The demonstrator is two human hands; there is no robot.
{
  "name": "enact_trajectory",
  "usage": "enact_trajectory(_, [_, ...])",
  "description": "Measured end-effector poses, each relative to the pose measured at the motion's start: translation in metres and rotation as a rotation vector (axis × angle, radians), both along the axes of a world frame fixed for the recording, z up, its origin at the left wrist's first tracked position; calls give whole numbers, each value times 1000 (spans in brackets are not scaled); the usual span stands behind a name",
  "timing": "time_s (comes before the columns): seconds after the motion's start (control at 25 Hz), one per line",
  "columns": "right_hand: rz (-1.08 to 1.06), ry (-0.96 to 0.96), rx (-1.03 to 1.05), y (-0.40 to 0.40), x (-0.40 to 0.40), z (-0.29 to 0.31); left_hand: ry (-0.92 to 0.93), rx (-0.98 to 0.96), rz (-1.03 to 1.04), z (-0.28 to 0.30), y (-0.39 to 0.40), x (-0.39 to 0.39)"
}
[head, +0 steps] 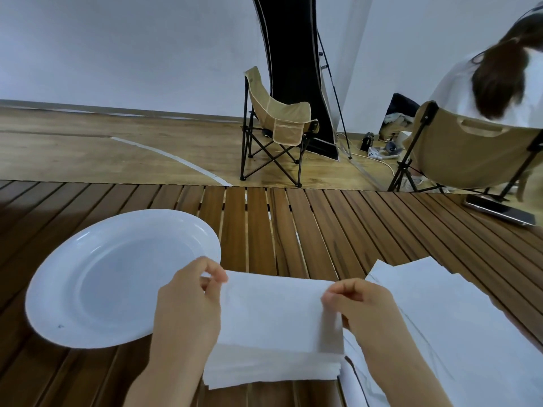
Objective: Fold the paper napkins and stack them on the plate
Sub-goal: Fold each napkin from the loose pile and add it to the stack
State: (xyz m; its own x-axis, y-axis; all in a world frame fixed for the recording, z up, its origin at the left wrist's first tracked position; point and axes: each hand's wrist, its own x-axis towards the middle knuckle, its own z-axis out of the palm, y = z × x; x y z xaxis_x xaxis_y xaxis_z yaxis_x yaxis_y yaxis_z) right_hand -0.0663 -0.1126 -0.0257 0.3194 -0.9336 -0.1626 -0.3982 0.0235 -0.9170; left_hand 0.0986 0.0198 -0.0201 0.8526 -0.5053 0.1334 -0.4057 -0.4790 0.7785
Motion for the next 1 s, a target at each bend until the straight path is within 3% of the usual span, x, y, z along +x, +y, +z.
enact_trajectory(0.24, [127,254,-142,-1,3,-13,119,206,-79,-13,5,-1])
enact_trajectory(0.4, [36,377,-273,-5,2,-18,66,264,-61,-14,4,-4])
enact_trajectory(0.52, [-59,746,-287,-11,-12,-23,21,245,-14,-10,3,-9])
enact_trajectory(0.6, [-68,963,-178,-15,-22,-24,13,233,2,-7,2,-12])
enact_trajectory(0.76, [-94,1006,16,-22,-33,-25,-21,194,17,-5,1,-12])
enact_trajectory(1.0, [-138,980,-75,-22,-29,-29,-16,184,-9,-2,-1,-14])
